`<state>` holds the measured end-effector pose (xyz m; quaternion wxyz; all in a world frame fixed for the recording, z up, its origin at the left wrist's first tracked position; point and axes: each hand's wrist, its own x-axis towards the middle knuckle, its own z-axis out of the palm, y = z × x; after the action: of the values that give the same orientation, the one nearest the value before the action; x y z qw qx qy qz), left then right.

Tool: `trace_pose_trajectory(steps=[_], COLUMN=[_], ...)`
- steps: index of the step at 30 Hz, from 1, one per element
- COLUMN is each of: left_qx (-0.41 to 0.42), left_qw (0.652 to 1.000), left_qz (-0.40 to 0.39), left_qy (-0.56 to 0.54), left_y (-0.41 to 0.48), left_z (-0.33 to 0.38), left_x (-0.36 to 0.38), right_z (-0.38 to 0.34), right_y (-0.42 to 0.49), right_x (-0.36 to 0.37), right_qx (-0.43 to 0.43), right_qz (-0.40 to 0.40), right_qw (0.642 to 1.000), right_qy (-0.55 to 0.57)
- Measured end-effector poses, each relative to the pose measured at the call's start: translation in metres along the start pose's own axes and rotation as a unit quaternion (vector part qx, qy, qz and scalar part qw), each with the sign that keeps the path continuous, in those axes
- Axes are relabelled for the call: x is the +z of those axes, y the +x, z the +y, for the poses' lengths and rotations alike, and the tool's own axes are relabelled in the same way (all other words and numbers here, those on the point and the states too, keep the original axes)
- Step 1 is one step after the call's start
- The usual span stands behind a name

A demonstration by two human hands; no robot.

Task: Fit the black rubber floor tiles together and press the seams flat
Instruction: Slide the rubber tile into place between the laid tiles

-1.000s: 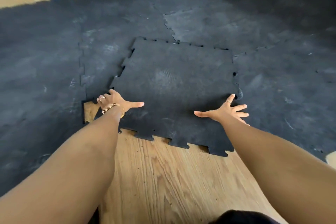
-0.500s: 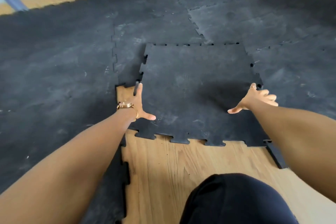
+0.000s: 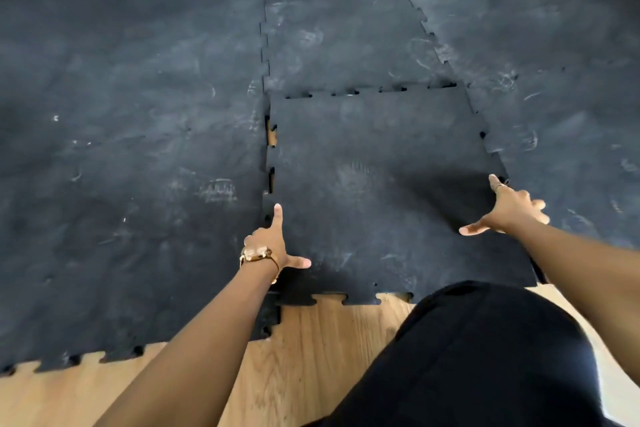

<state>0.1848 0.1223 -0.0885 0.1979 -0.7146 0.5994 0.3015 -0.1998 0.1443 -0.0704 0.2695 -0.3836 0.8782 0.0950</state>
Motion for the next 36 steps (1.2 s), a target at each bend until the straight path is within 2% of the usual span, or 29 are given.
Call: trace_pose_trajectory(steps=[11, 17, 22, 27, 36], left_qx=[-0.020, -0.017, -0.014, -0.003, 0.014], left_qw=[0.999, 0.999, 0.999, 0.999, 1.000], left_qz=[0.008, -0.009, 0.008, -0.023, -0.016], left_qy=[-0.026, -0.046, -0.036, -0.037, -0.021], left_y=[-0.033, -0.038, -0.040, -0.031, -0.042], left_z=[0.007, 0.004, 0.005, 0.003, -0.002], left_x=[0.041, 0.040, 0.047, 0.036, 0.027], right_z=[0.018, 0.019, 0.024, 0.027, 0.022], right_y=[0.005, 0.003, 0.007, 0.008, 0.003], right_x=[-0.006, -0.002, -0.001, 0.006, 0.002], right_qx=[-0.022, -0.025, -0.043, -0.068, -0.021], right_qz=[0.002, -0.003, 0.010, 0.022, 0.021], right_qw=[1.000, 1.000, 0.999, 0.997, 0.999], right_qy=[-0.020, -0.008, -0.001, 0.003, 0.032])
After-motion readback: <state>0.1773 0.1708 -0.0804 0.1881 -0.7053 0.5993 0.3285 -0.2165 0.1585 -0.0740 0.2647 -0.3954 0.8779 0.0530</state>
